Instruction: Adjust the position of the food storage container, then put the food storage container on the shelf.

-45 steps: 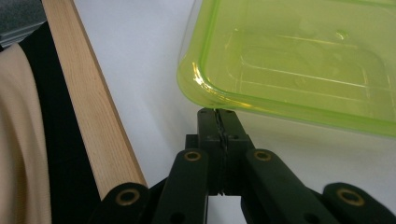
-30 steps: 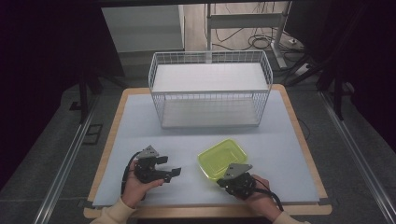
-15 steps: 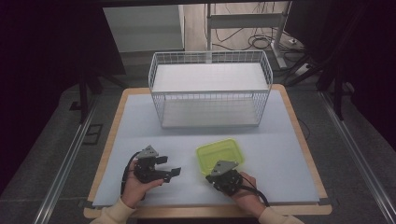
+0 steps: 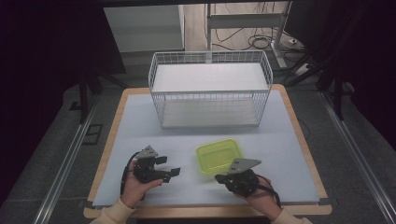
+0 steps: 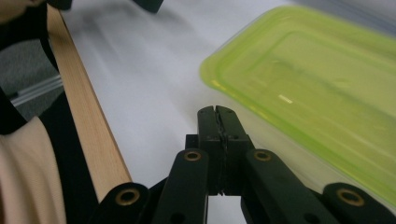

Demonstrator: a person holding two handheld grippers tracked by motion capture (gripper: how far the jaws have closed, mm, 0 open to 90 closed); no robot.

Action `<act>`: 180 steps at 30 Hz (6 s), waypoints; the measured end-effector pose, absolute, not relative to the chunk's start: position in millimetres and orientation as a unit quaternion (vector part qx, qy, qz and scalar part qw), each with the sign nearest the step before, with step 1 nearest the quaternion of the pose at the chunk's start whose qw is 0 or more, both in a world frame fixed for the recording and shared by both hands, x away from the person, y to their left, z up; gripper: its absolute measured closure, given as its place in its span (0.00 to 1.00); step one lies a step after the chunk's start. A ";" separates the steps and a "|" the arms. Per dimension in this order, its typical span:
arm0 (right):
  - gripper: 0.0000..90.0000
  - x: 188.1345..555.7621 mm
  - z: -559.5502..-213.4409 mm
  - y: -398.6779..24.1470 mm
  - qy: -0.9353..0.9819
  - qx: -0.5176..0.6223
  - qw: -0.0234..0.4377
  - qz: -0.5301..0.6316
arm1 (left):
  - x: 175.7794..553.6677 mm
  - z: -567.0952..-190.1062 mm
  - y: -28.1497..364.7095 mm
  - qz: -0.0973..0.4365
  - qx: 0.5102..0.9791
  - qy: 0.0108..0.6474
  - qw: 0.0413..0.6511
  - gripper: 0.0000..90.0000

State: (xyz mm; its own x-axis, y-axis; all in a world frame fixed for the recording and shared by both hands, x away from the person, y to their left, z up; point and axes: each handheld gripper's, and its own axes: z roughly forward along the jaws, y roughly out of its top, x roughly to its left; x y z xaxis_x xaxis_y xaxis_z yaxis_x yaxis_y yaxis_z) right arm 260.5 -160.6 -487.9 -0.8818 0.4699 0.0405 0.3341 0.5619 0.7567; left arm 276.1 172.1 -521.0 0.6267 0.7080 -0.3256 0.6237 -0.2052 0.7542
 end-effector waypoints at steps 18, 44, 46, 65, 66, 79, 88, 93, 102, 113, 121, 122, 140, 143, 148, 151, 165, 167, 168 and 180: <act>0.99 321.7 -483.7 -253.3 0.821 0.366 0.158 0.408 | 276.6 -521.5 170.3 0.047 0.778 0.428 0.457 0.21; 0.99 332.1 -519.9 -228.3 0.856 0.340 0.094 0.378 | 276.5 -521.8 171.6 0.048 0.778 0.426 0.460 0.21; 0.99 330.9 -519.8 -227.7 0.857 0.339 0.092 0.378 | 276.5 -521.6 171.9 0.048 0.778 0.426 0.460 0.21; 0.99 318.0 -519.2 -210.0 0.867 0.311 0.093 0.378 | 276.9 -522.0 172.3 0.047 0.776 0.429 0.461 0.21; 0.99 318.5 -519.0 -210.5 0.866 0.314 0.094 0.378 | 276.9 -521.9 172.4 0.047 0.776 0.429 0.461 0.21; 0.99 313.0 -500.0 -236.6 0.837 0.344 0.101 0.414 | 277.7 -520.8 175.4 0.031 0.763 0.439 0.474 0.21; 0.82 313.1 -493.4 -243.9 0.823 0.351 0.080 0.440 | 279.7 -519.3 174.6 0.030 0.760 0.446 0.472 0.21; 0.64 313.7 -489.5 -244.0 0.813 0.347 0.071 0.462 | 283.0 -515.4 172.0 0.029 0.756 0.452 0.472 0.23; 0.47 318.7 -490.1 -240.9 0.798 0.363 0.044 0.479 | 290.1 -505.2 157.6 0.011 0.758 0.445 0.476 0.25; 0.46 347.4 -482.1 -228.8 0.784 0.404 -0.003 0.472 | 315.5 -496.6 140.7 -0.037 0.742 0.459 0.488 0.26; 0.48 351.7 -490.6 -224.1 0.773 0.432 -0.022 0.465 | 323.3 -505.9 140.8 -0.061 0.734 0.476 0.481 0.28; 0.49 350.8 -492.2 -223.8 0.773 0.433 -0.023 0.463 | 322.7 -506.5 141.2 -0.063 0.732 0.475 0.484 0.29; 0.63 351.5 -506.0 -224.3 0.771 0.443 -0.058 0.453 | 335.1 -526.2 137.0 -0.134 0.716 0.489 0.479 0.45; 0.68 352.0 -507.3 -224.1 0.770 0.446 -0.066 0.450 | 335.8 -527.6 136.3 -0.149 0.704 0.496 0.485 0.49; 0.71 353.8 -509.7 -224.9 0.765 0.450 -0.081 0.453 | 336.1 -529.6 135.1 -0.154 0.707 0.495 0.481 0.59; 0.73 354.6 -510.7 -225.7 0.761 0.454 -0.092 0.454 | 335.7 -529.8 133.6 -0.160 0.708 0.493 0.479 0.67; 0.90 348.7 -500.8 -230.5 0.727 0.470 -0.136 0.481 | 322.1 -515.2 138.8 -0.146 0.703 0.479 0.505 0.90; 0.90 347.6 -498.5 -230.7 0.726 0.467 -0.136 0.486 | 320.6 -513.3 139.3 -0.145 0.702 0.476 0.509 0.90; 0.90 347.0 -497.1 -230.8 0.727 0.465 -0.134 0.488 | 320.3 -512.9 139.5 -0.144 0.702 0.475 0.510 0.90; 0.90 343.0 -487.1 -229.2 0.731 0.446 -0.116 0.503 | 315.2 -501.0 141.3 -0.122 0.707 0.461 0.522 0.90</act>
State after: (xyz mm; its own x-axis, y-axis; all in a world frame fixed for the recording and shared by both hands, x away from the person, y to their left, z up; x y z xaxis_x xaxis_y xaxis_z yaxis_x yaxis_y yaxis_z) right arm 343.0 -229.2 -487.1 -0.5746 0.5364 0.6181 0.7691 0.0955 0.6320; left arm 315.2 141.3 -501.0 0.5446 0.5248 -0.6543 0.7801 -0.0303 0.6250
